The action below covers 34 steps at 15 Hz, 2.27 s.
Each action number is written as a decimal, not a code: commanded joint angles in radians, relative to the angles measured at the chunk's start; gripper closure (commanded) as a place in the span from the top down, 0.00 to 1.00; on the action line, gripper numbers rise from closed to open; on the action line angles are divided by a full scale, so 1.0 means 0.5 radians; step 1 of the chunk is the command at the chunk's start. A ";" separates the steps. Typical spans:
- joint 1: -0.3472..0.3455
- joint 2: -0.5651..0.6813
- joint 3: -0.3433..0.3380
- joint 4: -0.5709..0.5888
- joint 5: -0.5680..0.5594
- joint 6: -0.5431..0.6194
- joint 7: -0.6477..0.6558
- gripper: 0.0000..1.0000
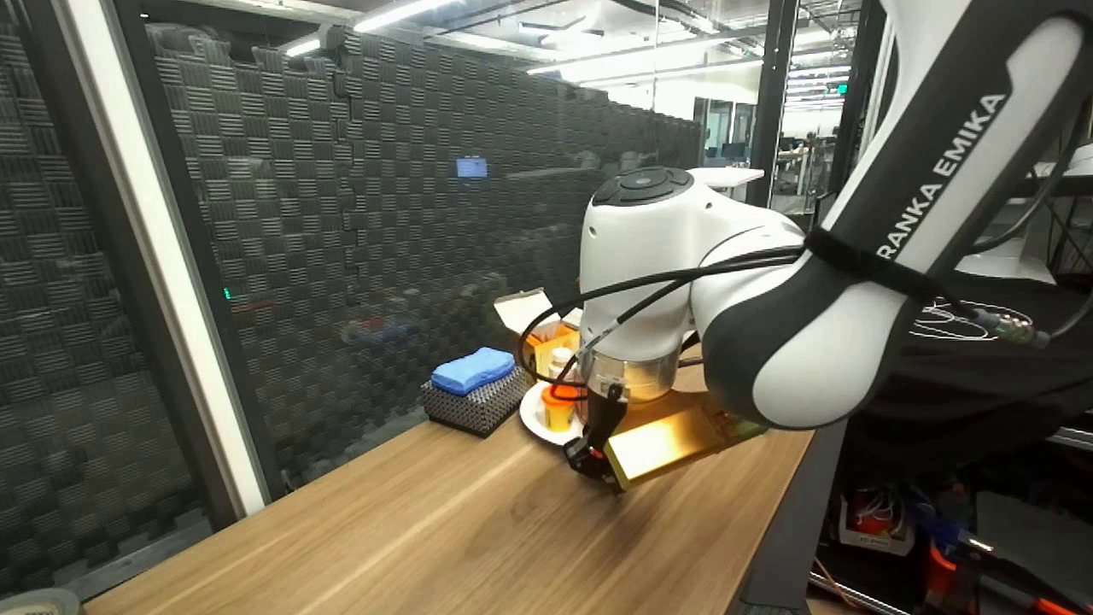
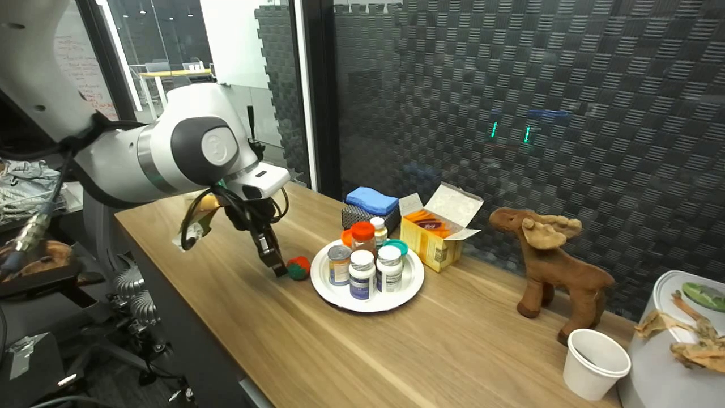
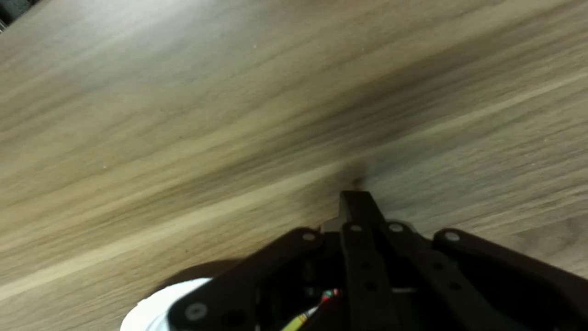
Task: Put the bottles and the red plushy on the table onto the plate
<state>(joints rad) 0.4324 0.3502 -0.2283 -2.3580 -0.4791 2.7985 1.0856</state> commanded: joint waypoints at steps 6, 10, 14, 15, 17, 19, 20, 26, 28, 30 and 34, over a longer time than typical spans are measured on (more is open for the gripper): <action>0.009 0.008 -0.016 0.080 -0.405 -0.225 0.373 0.71; -0.079 0.093 0.032 0.157 -0.446 -0.146 0.415 0.99; -0.110 0.163 0.045 0.237 -0.428 -0.107 0.414 1.00; -0.112 0.186 0.047 0.258 -0.422 -0.096 0.410 1.00; -0.112 0.220 0.048 0.290 -0.407 -0.076 0.399 1.00; -0.100 0.232 0.049 0.302 -0.403 -0.065 0.398 0.74; -0.092 0.231 0.048 0.303 -0.404 -0.060 0.401 0.70; -0.041 0.143 0.072 0.234 -0.420 -0.069 0.414 0.33; 0.012 0.100 0.054 0.190 -0.415 -0.062 0.445 0.27; 0.067 0.053 0.035 0.159 -0.438 -0.064 0.508 0.27; 0.245 0.019 -0.128 0.225 -0.652 -0.077 0.856 0.27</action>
<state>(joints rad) 0.4850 0.4009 -0.2185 -2.2493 -0.7048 2.7606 1.3722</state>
